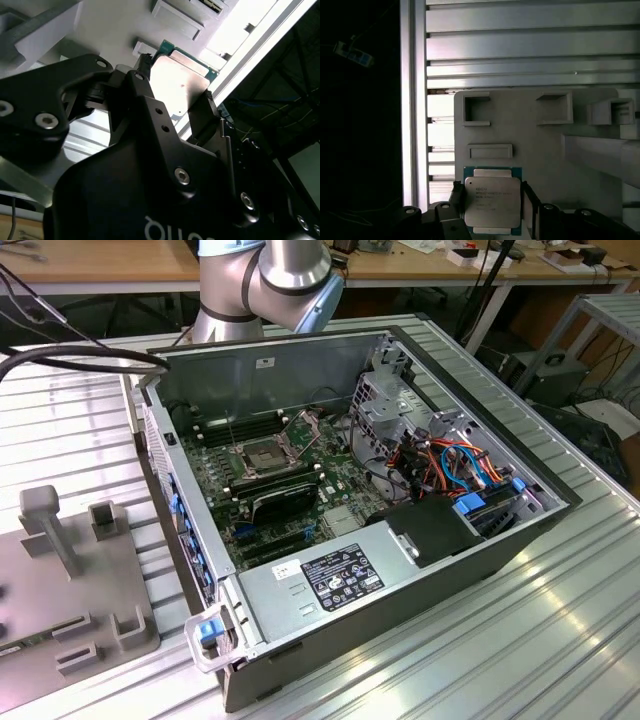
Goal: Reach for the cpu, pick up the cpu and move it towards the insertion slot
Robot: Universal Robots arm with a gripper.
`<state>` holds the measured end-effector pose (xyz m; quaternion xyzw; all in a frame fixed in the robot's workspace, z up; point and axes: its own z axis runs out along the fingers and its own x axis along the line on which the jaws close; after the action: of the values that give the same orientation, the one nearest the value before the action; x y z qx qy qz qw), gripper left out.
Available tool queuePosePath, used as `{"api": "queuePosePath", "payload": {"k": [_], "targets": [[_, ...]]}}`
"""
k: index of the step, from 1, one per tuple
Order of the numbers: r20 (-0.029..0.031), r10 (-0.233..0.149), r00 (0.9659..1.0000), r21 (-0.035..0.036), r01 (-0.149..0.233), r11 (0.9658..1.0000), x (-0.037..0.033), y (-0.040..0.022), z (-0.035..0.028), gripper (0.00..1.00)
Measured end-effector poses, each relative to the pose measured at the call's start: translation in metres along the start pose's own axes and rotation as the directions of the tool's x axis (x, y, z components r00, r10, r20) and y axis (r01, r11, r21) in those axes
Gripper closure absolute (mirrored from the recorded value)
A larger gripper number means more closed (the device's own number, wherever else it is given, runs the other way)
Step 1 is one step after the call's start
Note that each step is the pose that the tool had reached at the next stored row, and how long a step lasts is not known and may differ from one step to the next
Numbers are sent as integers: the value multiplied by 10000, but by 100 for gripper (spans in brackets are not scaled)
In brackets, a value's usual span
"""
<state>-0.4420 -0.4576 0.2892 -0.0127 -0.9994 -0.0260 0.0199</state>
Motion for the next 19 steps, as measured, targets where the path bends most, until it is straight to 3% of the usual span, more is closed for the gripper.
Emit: {"api": "queuePosePath", "payload": {"k": [19], "targets": [[1,0,10000,-1,0,10000,12,16,-302,45]]}}
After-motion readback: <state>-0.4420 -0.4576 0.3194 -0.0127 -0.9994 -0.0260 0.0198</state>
